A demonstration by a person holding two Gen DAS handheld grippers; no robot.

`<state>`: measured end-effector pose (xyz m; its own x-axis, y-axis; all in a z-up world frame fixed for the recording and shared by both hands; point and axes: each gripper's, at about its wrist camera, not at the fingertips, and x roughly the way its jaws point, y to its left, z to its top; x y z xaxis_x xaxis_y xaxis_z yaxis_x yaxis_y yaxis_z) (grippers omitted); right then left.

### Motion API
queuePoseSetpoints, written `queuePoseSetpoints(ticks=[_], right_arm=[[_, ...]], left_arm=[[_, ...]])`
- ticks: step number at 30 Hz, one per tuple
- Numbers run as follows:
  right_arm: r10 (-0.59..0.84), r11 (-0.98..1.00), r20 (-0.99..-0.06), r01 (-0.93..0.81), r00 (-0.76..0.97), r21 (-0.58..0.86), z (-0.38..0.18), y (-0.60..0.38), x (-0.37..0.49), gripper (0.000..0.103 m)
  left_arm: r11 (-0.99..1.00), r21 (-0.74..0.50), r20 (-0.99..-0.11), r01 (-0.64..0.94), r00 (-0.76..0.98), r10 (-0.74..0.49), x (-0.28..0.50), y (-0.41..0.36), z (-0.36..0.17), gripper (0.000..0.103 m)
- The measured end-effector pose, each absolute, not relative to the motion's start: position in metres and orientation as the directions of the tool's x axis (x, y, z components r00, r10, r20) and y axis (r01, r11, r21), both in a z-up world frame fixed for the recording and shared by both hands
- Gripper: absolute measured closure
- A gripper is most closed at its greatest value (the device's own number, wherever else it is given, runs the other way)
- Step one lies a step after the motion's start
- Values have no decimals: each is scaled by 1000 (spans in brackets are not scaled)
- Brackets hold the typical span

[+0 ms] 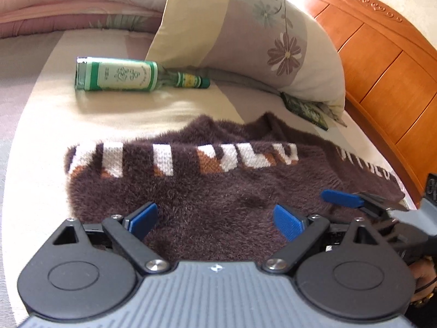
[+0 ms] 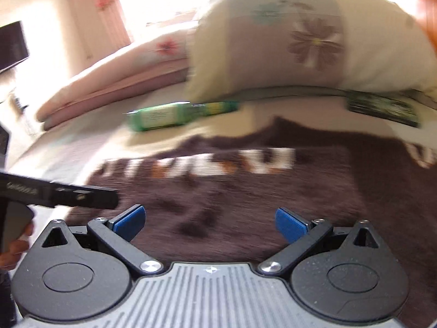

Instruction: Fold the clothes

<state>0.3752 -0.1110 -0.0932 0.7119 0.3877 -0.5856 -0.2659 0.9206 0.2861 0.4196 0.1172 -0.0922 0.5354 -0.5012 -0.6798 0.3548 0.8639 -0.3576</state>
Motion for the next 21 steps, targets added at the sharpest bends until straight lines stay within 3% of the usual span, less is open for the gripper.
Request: queuePoseSetpoints(ticks=[7,13,17,21], right_arm=[[568,823,-579,-422,585,381,-101,-72,404,0],[456,888,-604,-288,654,359,-105,-108,412,0],[346,928,-630,-153,695,340,-100,-152,402,0],[272,957,-642,-132,717,258,-77,-174,366,0]], left_arm=[[859,-381,-653,341,558,-512,420,129,-85,10],[874,-376,-679,309,550,-486,426,130,-93,10],[866,-370,-658,337,563,-500,418,127,-83,10],[848,-349,-625,399,576,-528,401,117,-66,10]])
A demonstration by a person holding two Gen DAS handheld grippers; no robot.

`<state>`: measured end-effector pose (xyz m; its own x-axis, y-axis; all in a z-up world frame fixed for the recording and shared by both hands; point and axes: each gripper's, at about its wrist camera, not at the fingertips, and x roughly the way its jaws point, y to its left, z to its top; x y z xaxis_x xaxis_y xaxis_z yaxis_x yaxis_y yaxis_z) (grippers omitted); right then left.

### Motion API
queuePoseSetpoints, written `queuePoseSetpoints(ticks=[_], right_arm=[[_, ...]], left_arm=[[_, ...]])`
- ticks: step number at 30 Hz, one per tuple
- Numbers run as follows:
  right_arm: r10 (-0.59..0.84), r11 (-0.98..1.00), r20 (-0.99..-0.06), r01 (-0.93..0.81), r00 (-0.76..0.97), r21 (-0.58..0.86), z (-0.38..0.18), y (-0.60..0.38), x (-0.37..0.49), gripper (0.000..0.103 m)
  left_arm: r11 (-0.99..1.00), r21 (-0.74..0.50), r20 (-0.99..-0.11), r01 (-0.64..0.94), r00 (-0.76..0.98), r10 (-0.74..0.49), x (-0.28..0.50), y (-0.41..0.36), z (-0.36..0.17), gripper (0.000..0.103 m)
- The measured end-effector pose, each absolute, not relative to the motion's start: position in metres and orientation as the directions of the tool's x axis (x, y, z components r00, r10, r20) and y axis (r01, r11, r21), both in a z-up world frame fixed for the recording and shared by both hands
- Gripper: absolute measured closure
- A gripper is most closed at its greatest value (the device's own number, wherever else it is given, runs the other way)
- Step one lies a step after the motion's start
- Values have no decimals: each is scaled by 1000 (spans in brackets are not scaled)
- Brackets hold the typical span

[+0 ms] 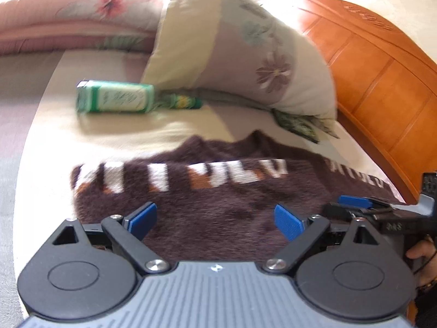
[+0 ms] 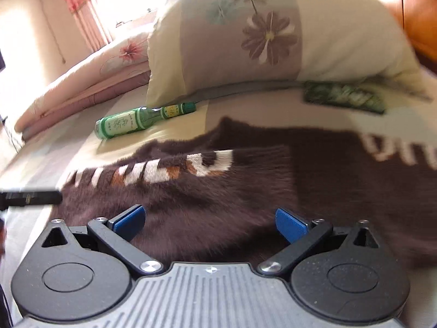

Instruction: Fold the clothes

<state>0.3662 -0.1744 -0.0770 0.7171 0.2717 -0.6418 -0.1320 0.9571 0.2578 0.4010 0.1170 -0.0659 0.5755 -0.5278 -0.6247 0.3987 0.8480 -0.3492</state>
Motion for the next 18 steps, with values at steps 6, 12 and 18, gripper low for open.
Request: queuePoseSetpoints(ticks=[6,12,18], right_arm=[[260,965,-677,-212,689,156,-55,-178,284,0],[202,973,-748,-216,633,80,-91,-167,242,0],[133,991,-772,-92,622,96,-121,-181,219,0]], left_arm=[[752,-320,-548,576,535,-643,361,87,-34,6],[655,-274,-605,704,403,-686,341,33,-45,5],[657,-210,-671,724,382,-635,337,7,-61,5]])
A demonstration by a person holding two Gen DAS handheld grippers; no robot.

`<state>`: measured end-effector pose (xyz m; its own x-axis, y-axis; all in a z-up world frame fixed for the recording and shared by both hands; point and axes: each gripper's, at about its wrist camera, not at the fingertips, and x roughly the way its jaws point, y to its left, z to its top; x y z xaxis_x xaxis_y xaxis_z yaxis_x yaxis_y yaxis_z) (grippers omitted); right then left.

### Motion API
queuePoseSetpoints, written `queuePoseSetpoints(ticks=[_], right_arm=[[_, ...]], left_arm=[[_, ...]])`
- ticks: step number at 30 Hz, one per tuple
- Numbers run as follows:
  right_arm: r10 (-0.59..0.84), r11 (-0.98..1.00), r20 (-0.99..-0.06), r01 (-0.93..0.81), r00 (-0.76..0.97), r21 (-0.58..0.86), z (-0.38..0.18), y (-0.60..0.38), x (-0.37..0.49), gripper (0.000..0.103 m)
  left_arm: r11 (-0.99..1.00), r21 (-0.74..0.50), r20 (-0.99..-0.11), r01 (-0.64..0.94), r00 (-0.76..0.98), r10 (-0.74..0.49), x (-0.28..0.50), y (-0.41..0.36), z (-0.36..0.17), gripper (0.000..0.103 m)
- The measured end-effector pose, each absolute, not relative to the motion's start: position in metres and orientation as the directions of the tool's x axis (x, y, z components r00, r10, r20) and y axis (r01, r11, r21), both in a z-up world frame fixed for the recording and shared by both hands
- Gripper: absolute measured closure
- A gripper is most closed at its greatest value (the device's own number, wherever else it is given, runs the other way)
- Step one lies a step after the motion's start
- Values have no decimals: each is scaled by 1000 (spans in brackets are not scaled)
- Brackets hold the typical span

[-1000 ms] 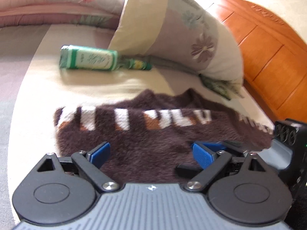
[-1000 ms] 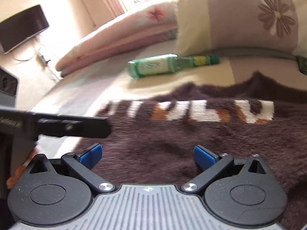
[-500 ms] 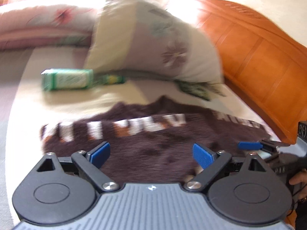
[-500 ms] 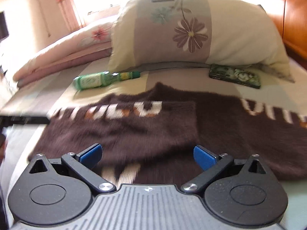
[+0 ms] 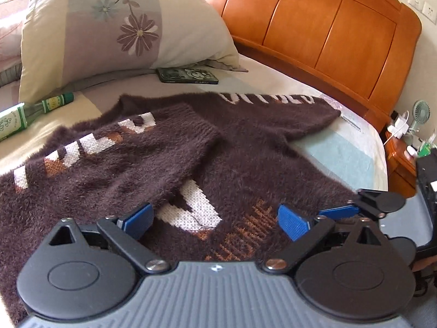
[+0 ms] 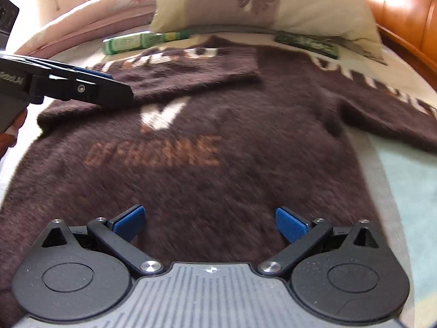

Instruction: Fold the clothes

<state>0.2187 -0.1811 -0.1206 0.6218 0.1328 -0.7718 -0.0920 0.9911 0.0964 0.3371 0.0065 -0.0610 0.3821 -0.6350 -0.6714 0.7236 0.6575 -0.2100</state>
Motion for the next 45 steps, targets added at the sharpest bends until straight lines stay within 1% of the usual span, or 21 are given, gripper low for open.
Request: queuePoseSetpoints(ticks=[3,6,11,14,20,22,24,26,30,31,32,37,39,42,45], right_arm=[[99,995,-767,-48,634,88,-124,-188,204,0],[58,998,-761,-21,646,58,-126,-187,189,0],[17,999,-787,-32,617,-3,-124,-185,170,0],[14,1000,-798,-15,603,7,-122,-193,159,0],[3,1000,-811,15,585,15,-119,-208,137,0],[9,999,-807,28,590,31,-120,-213,133,0],[22,998,-813,42,582,57,-116,-219,135,0],[42,996,-808,44,587,83,-110,-224,142,0],[90,988,-779,46,620,151,-109,-232,156,0],[92,986,-785,54,613,157,-113,-233,158,0],[93,985,-791,62,605,163,-117,-234,160,0],[66,995,-772,17,633,99,-123,-228,152,0],[48,998,-770,-4,636,59,-125,-224,149,0],[53,999,-774,-23,632,49,-125,-224,148,0],[76,997,-783,-60,617,49,-123,-227,145,0]], left_arm=[[653,-231,-662,721,375,-649,335,10,-63,5],[665,-220,-667,714,388,-636,335,11,-63,5],[657,-219,-655,721,391,-647,333,12,-58,5],[656,-211,-654,724,394,-646,331,11,-57,5],[665,-206,-688,718,377,-620,335,2,-67,5],[661,-232,-698,714,351,-624,337,-3,-74,5],[633,-285,-702,720,292,-649,338,-9,-85,5],[592,-292,-708,751,246,-662,333,-15,-92,5],[580,-155,-766,799,273,-581,306,-23,-98,5],[579,-142,-777,803,273,-567,301,-23,-101,5],[587,-138,-774,797,283,-566,297,-21,-103,5],[631,-125,-757,766,337,-560,282,-13,-110,1],[636,-81,-770,768,356,-529,275,-15,-110,1],[667,-38,-800,744,378,-467,265,-18,-104,1],[705,-61,-798,707,389,-460,257,-15,-93,1]])
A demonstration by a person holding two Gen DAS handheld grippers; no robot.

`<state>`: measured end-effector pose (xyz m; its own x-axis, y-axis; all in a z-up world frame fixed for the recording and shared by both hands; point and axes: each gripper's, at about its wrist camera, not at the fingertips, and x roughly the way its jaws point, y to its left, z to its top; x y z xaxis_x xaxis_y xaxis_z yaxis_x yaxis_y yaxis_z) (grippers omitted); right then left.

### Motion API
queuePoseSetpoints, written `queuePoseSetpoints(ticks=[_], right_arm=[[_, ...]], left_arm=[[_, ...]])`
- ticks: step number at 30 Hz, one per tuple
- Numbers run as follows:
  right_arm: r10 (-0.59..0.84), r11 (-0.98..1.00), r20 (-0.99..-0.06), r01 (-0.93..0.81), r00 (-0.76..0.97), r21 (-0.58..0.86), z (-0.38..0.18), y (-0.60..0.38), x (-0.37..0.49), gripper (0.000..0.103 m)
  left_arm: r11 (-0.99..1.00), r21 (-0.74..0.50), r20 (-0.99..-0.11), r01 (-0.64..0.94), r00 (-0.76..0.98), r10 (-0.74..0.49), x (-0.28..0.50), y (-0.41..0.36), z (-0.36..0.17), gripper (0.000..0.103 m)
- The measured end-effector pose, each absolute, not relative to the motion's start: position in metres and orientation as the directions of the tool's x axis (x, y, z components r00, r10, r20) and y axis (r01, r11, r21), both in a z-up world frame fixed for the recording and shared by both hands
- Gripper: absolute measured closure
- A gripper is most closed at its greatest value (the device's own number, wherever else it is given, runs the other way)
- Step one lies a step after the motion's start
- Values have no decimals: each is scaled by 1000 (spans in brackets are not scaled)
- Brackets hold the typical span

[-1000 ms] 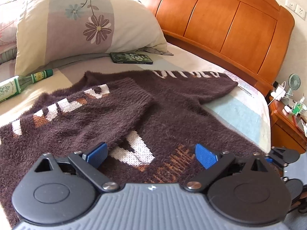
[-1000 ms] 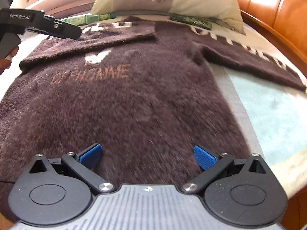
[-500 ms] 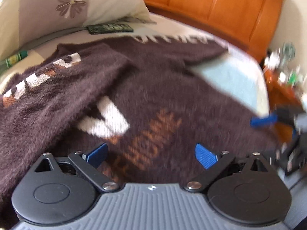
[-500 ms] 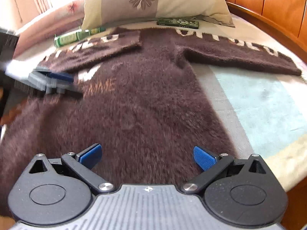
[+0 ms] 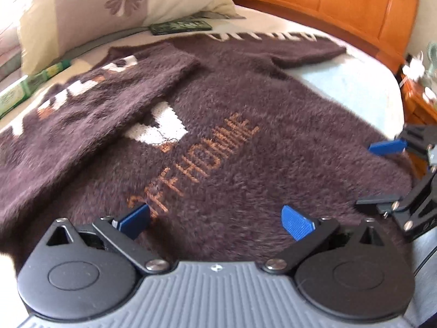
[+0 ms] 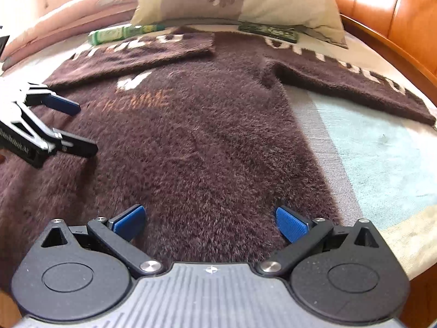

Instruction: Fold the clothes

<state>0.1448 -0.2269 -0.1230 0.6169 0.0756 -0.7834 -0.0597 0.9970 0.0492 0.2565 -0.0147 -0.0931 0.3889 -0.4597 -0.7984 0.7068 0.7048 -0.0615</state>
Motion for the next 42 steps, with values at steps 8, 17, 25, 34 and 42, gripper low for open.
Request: queuePoseSetpoints(ticks=[8,17,25,34,42], right_arm=[[122,992,-797,-57,592,110,-117,-243,122,0],[180,978,-776,-29,604,205,-108,-251,119,0],[175,982,-786,-47,594,183,-114,-246,107,0],[386,917,-723,-149,574,371,-111,-222,108,0],[345,922,-738,-64,580,381,-111,-234,94,0]], left_arm=[[739,-145,-777,658,386,-497,221,-18,-85,1],[816,-79,-800,572,452,-394,176,-9,-98,1],[874,-77,-799,479,495,-342,150,34,-96,1],[895,-190,-773,405,500,-390,153,57,-99,1],[895,-107,-728,432,579,-367,186,52,-77,1]])
